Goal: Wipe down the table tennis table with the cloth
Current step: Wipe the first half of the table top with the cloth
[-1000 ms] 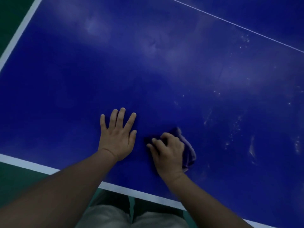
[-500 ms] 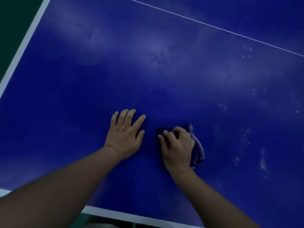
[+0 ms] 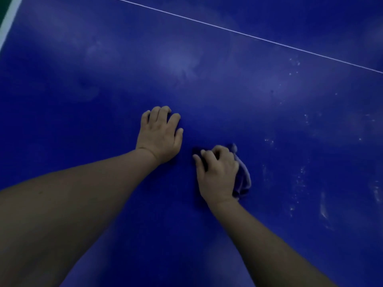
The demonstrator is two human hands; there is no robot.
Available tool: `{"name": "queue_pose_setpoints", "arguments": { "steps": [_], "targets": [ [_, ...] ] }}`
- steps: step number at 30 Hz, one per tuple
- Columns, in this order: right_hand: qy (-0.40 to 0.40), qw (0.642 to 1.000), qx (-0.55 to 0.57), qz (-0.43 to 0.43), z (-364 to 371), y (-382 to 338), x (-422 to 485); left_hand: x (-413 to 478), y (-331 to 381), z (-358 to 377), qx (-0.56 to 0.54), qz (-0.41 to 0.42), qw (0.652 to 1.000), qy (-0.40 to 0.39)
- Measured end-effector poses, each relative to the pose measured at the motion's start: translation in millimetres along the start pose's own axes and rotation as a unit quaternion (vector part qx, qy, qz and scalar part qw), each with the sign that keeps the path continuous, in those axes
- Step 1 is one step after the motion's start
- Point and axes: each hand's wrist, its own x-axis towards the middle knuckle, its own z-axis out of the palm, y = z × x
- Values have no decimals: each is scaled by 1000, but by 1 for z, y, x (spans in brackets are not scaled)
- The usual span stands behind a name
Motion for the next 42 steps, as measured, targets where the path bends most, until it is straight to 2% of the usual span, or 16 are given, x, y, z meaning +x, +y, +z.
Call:
{"name": "queue_pose_setpoints", "arguments": {
  "steps": [2,5,9,12,14,16,19,23,26,29,31,33,37,40,42],
  "targets": [
    [8,1000,-9,-22,6,-1,43,16,-2,0,6,20,1000,10],
    [33,999,-6,18,4,17,91,44,-1,1,37,69,997,5],
    [54,993,-8,108,-6,28,55,81,3,-2,17,53,998,7],
    [20,998,3,63,-3,9,25,108,0,-2,13,33,999,12],
    [2,1000,5,1,4,9,51,124,0,-1,5,22,1000,14],
    [12,1000,-3,-23,8,15,92,130,-1,4,3,10,1000,22],
    [34,999,-16,30,6,39,146,132,-2,7,3,-1,1000,9],
    [35,995,-10,92,-1,46,124,131,1,6,-8,-13,1000,-11],
    [11,999,1,52,8,16,100,132,0,5,-6,-17,1000,-8],
    [-2,999,1,-33,19,7,149,133,0,5,-7,-23,1000,-13],
    [9,1000,-13,-24,19,15,197,133,0,5,-5,-26,1000,-15],
    [10,999,-21,28,16,38,235,134,0,6,-9,-26,1000,-9],
    [40,995,-23,93,4,63,214,136,0,8,-6,-33,999,-13],
    [22,999,1,49,9,33,167,137,0,9,-2,-36,999,-17],
    [4,1000,6,-4,17,14,170,136,0,7,1,-36,999,-23]
  ]
}}
